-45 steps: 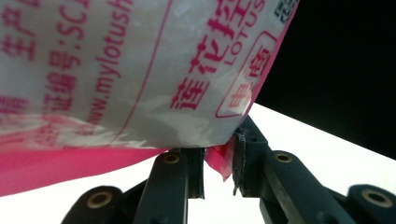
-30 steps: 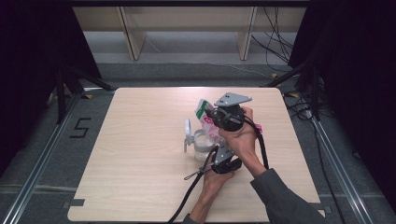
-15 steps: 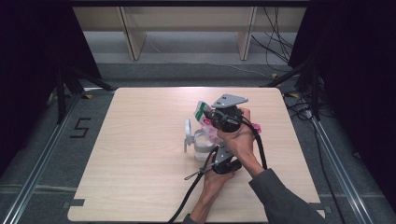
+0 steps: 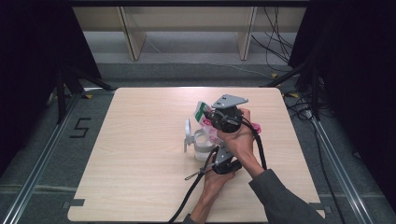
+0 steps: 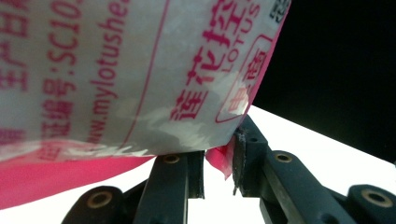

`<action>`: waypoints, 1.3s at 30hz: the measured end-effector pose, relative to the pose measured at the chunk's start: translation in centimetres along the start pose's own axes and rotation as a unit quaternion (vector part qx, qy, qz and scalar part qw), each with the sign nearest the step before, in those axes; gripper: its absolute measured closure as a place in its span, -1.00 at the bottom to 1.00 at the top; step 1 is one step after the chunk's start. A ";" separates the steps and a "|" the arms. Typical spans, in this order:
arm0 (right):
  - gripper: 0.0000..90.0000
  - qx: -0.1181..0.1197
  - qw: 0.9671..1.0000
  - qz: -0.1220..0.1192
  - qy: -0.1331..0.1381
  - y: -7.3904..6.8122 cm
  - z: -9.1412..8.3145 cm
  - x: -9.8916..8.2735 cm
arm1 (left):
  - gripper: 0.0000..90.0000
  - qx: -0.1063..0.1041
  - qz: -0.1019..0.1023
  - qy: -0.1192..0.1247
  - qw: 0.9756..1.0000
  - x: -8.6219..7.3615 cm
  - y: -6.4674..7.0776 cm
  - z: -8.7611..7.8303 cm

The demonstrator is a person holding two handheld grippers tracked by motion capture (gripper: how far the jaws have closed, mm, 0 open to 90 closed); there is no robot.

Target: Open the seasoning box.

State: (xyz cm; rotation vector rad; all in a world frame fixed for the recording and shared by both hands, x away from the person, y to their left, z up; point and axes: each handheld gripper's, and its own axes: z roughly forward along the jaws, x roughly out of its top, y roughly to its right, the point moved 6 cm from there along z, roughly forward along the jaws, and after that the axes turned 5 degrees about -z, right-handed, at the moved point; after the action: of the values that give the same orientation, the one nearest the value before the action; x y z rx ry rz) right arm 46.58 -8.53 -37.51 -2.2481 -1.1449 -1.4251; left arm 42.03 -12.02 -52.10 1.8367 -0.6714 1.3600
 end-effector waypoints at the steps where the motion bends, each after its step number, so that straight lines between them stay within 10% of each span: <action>1: 1.00 0.000 1.000 0.001 -0.001 0.0 0.0 0.0 | 0.69 -0.001 0.001 -0.002 1.000 0.0 0.0 0.0; 39: 1.00 0.008 1.000 0.009 -0.007 -0.5 0.1 -0.1 | 0.69 0.007 0.020 -0.011 1.000 0.0 -0.2 -0.2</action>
State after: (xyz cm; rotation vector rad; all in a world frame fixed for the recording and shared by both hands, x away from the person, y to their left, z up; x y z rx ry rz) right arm 46.24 -8.19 -37.72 -2.2560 -1.1339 -1.3897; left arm 42.12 -11.76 -52.13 1.8604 -0.7143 1.3762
